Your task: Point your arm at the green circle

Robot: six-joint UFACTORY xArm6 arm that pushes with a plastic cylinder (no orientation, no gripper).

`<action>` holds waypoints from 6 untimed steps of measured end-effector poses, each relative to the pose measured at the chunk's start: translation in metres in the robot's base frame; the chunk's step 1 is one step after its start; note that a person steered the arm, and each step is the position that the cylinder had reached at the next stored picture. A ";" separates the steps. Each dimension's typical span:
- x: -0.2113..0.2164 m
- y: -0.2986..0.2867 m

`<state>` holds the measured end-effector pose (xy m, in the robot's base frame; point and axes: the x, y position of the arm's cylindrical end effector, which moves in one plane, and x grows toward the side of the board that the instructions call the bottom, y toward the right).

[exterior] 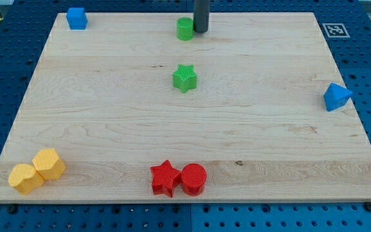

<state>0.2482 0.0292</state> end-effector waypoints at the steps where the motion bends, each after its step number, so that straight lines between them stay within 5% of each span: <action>1: 0.000 0.008; 3: 0.050 0.019; 6: 0.032 -0.036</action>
